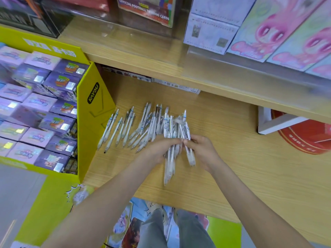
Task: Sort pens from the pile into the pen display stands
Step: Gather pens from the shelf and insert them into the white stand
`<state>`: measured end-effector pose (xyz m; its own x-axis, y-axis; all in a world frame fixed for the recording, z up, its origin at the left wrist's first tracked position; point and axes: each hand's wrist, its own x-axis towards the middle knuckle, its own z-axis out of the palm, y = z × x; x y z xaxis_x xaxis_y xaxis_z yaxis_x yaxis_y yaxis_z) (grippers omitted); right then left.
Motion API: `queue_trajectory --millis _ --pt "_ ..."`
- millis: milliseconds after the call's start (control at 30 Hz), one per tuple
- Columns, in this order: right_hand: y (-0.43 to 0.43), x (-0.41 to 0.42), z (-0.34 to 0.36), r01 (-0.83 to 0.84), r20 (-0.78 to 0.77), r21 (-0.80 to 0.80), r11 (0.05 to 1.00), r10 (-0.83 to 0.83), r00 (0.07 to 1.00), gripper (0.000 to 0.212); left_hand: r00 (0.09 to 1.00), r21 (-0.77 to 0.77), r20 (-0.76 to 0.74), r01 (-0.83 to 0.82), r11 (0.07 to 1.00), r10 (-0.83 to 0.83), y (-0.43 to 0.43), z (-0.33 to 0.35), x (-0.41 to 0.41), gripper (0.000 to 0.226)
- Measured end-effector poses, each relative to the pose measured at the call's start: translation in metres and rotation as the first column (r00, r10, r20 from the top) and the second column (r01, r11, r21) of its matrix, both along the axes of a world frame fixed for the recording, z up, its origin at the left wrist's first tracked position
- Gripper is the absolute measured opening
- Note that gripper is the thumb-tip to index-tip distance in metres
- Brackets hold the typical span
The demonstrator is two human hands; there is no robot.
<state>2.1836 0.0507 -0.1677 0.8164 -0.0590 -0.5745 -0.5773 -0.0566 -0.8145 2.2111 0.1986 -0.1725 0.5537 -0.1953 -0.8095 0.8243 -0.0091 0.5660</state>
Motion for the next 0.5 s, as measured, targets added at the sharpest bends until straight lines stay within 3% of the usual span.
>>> queue_trajectory --millis 67,167,300,433,500 --pt "-0.008 -0.005 0.004 0.010 -0.008 0.008 1.000 -0.010 1.000 0.025 1.000 -0.006 0.000 -0.010 1.000 0.010 -0.006 0.001 -0.005 0.061" --pt "-0.020 -0.012 0.002 0.045 -0.021 0.026 0.999 -0.044 0.999 0.016 1.000 0.018 -0.004 -0.031 0.999 0.031 -0.021 0.007 -0.017 0.078" --pt "-0.043 -0.025 0.001 0.073 -0.017 0.038 0.997 -0.072 0.997 0.045 0.995 0.009 -0.028 -0.096 0.995 0.096 -0.047 0.009 -0.030 0.067" --pt "-0.085 -0.039 0.003 0.094 -0.024 0.066 0.993 -0.093 0.995 0.056 0.998 0.009 0.016 -0.065 0.998 0.065 -0.090 -0.010 -0.044 0.110" --pt "-0.115 -0.047 0.005 0.076 -0.013 0.066 0.995 -0.075 0.997 0.051 0.997 0.013 0.019 -0.074 0.997 0.074 -0.117 -0.024 -0.052 0.122"
